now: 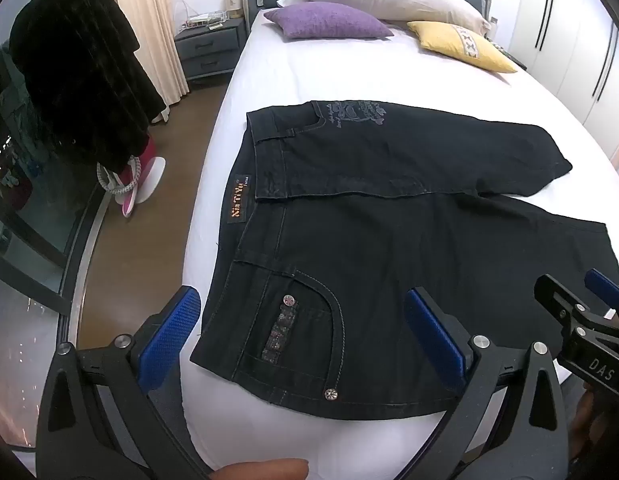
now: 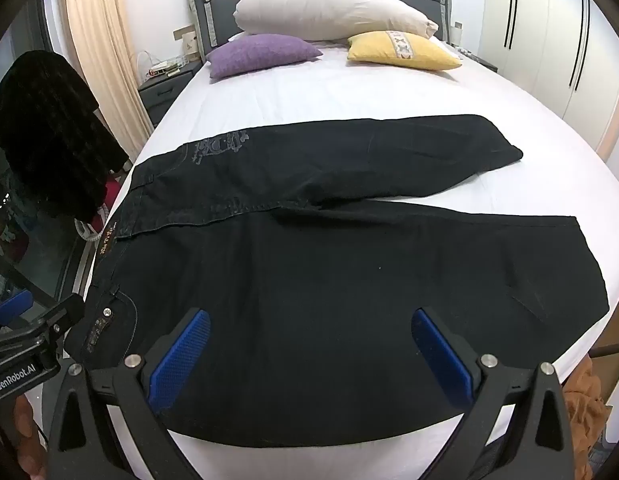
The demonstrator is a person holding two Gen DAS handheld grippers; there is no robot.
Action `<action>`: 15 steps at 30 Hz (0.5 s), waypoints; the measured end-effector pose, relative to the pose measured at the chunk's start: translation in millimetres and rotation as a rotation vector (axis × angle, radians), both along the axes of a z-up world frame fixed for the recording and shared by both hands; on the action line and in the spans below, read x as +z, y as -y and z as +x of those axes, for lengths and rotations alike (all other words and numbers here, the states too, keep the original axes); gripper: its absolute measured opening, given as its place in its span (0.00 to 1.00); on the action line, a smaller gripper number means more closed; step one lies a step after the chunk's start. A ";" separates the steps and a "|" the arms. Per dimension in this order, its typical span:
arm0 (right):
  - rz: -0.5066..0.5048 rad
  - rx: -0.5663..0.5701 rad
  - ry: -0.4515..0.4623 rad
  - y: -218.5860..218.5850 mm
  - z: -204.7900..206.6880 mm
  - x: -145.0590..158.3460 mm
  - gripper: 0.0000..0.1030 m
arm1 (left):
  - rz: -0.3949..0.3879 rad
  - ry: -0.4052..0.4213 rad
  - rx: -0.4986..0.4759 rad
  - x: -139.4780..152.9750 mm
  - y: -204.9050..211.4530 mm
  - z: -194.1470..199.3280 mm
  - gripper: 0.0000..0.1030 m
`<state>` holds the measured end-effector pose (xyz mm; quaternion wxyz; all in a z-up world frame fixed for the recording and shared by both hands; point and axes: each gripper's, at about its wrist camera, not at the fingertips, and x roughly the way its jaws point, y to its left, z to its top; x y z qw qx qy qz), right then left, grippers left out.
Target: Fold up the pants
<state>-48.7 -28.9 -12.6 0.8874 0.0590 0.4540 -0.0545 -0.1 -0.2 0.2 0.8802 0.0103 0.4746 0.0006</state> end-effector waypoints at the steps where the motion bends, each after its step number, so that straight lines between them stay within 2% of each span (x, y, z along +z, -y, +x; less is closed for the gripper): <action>1: -0.001 0.001 -0.001 0.1 0.2 -0.4 1.00 | -0.002 0.002 -0.001 0.0 -0.1 -0.1 1.00; 15: -0.026 0.002 0.004 -1.9 1.2 -4.9 1.00 | -0.001 0.001 -0.002 0.6 -1.3 -1.8 1.00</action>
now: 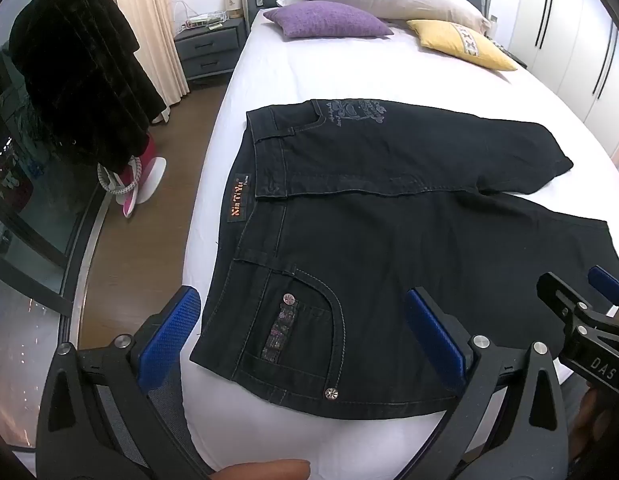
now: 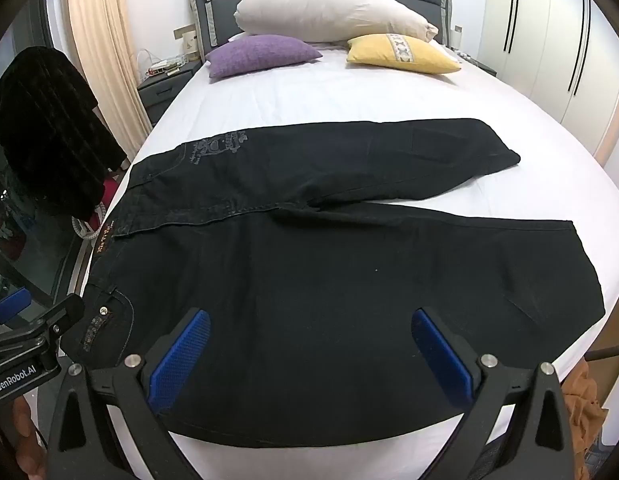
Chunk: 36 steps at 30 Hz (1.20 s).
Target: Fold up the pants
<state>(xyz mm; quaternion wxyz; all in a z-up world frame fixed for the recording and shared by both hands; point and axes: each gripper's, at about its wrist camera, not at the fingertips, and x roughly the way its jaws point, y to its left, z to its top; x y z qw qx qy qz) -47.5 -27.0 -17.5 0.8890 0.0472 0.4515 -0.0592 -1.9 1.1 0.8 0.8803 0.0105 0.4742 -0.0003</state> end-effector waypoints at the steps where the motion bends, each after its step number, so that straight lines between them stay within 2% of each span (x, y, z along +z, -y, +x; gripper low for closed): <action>1: 0.000 0.000 -0.001 0.0 0.0 -0.3 1.00 | 0.000 0.000 0.000 0.1 -0.1 -0.2 1.00; 36: 0.002 -0.001 -0.005 2.5 -2.1 2.0 1.00 | 0.005 -0.006 0.000 -3.4 2.5 0.7 1.00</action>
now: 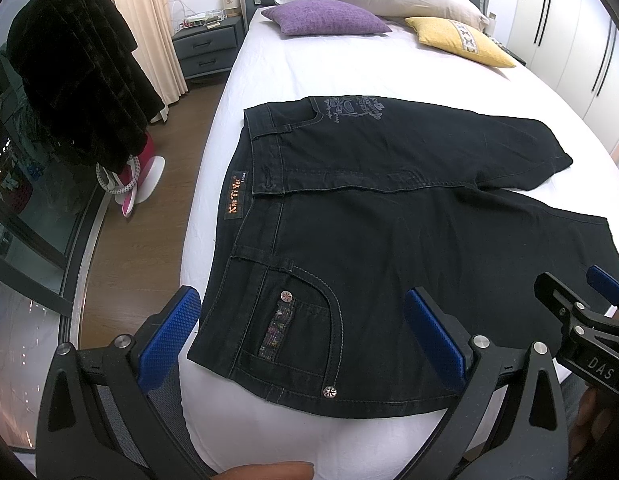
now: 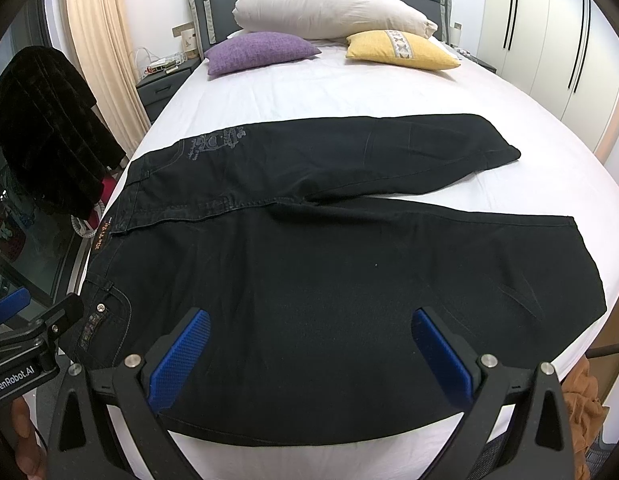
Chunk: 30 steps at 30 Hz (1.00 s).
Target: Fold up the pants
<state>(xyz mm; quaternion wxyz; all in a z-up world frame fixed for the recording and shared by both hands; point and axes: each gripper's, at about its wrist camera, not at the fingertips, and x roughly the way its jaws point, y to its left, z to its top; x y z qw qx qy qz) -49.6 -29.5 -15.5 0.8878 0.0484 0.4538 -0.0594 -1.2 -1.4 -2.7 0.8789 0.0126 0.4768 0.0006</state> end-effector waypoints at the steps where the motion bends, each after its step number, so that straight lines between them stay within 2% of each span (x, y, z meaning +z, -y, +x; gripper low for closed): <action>1: -0.002 -0.001 0.000 -0.2 0.0 0.0 1.00 | 0.000 0.000 0.000 0.1 0.0 -0.1 1.00; 30: 0.005 0.002 -0.005 1.6 0.6 -3.2 1.00 | 0.001 -0.003 -0.001 0.0 0.1 0.2 1.00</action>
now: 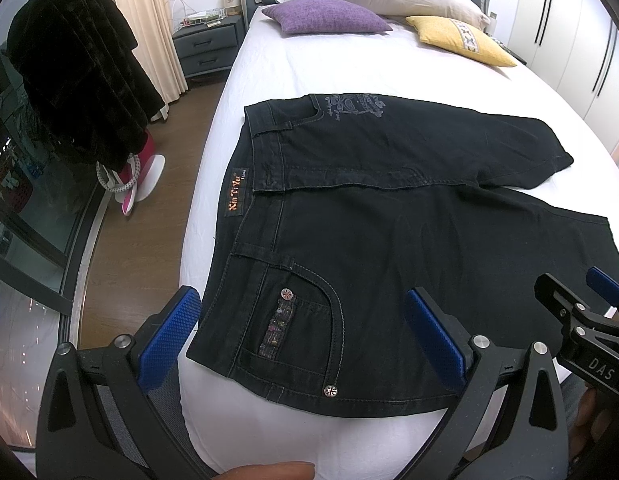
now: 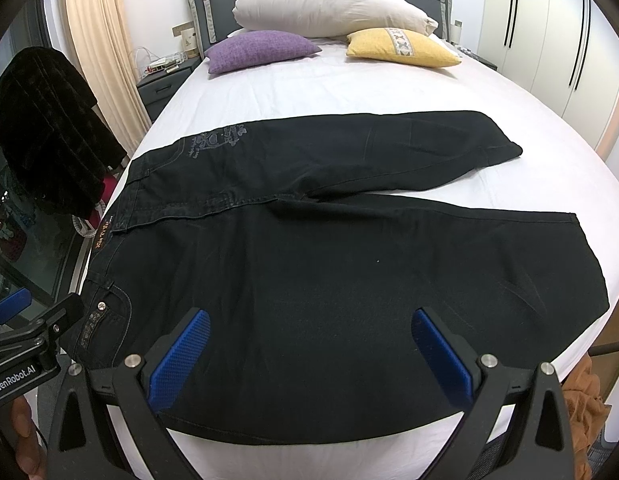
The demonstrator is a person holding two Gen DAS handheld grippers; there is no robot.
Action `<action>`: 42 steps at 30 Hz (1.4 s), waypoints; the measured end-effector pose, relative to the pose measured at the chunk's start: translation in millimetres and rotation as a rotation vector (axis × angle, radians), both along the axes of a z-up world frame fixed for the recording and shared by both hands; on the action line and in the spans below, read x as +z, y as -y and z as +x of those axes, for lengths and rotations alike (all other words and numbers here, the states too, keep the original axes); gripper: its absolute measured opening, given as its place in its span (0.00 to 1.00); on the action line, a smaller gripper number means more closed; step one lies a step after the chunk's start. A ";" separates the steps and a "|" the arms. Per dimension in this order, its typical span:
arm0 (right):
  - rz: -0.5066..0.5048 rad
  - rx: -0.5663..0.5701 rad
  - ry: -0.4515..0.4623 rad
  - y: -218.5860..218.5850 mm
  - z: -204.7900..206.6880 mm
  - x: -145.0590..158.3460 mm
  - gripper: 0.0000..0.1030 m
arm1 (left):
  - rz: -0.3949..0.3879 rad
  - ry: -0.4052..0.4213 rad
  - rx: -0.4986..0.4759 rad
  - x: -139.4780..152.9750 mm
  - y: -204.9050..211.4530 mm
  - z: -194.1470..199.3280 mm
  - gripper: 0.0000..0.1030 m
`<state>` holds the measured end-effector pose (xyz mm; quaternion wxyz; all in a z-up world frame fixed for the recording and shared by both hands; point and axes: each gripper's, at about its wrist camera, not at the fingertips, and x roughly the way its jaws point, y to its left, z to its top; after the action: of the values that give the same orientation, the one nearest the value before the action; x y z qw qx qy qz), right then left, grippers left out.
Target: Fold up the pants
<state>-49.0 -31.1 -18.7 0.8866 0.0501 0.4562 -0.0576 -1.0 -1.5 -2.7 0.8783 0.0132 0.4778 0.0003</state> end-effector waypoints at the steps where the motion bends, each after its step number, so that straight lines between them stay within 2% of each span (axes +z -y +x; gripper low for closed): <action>1: 0.001 0.000 0.000 0.1 0.4 0.5 1.00 | 0.000 0.000 -0.001 -3.1 1.2 -0.1 1.00; 10: 0.002 0.008 -0.007 -2.7 -2.8 -10.0 1.00 | 0.000 -0.007 -0.001 -14.2 1.2 -0.8 1.00; 14: 0.009 0.047 -0.013 -5.0 7.6 -10.3 1.00 | 0.005 -0.006 -0.028 -19.1 0.0 6.7 1.00; 16: 0.029 0.091 -0.007 -1.9 14.4 -7.9 1.00 | -0.024 -0.021 -0.062 -20.9 -1.4 16.3 1.00; 20: 0.083 0.172 0.003 11.2 36.4 1.5 1.00 | -0.133 -0.036 -0.177 -27.4 -4.7 47.1 1.00; 23: 0.115 0.216 0.007 23.8 62.5 6.9 1.00 | -0.071 -0.063 -0.210 -28.7 -3.4 79.2 1.00; 25: 0.138 0.240 -0.002 34.1 79.9 8.2 1.00 | -0.069 -0.084 -0.225 -27.7 -6.2 110.5 1.00; 28: 0.167 0.284 -0.059 47.3 115.3 4.0 1.00 | -0.061 -0.048 -0.234 -21.1 -12.9 168.7 1.00; 32: 0.143 0.394 -0.078 56.9 147.9 2.4 0.99 | 0.015 -0.030 -0.343 -21.8 -10.0 247.5 1.00; 35: 0.113 0.503 -0.072 59.1 168.7 0.6 0.94 | 0.026 -0.098 -0.443 -39.0 -10.8 307.4 1.00; 40: 0.095 0.637 -0.100 60.7 198.8 -10.6 0.92 | -0.013 -0.216 -0.554 -69.1 -9.8 370.0 1.00; 41: 0.095 0.650 -0.103 61.8 203.0 -13.0 0.91 | -0.017 -0.237 -0.572 -74.3 -9.4 379.0 0.96; 42: 0.096 0.662 -0.106 62.8 206.8 -16.0 0.90 | -0.024 -0.258 -0.596 -79.9 -8.0 388.0 0.84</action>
<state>157.9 -93.9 -34.7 0.8289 -0.0623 0.4953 0.2524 387.0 6.6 -82.6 0.7722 0.1422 0.5601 -0.2642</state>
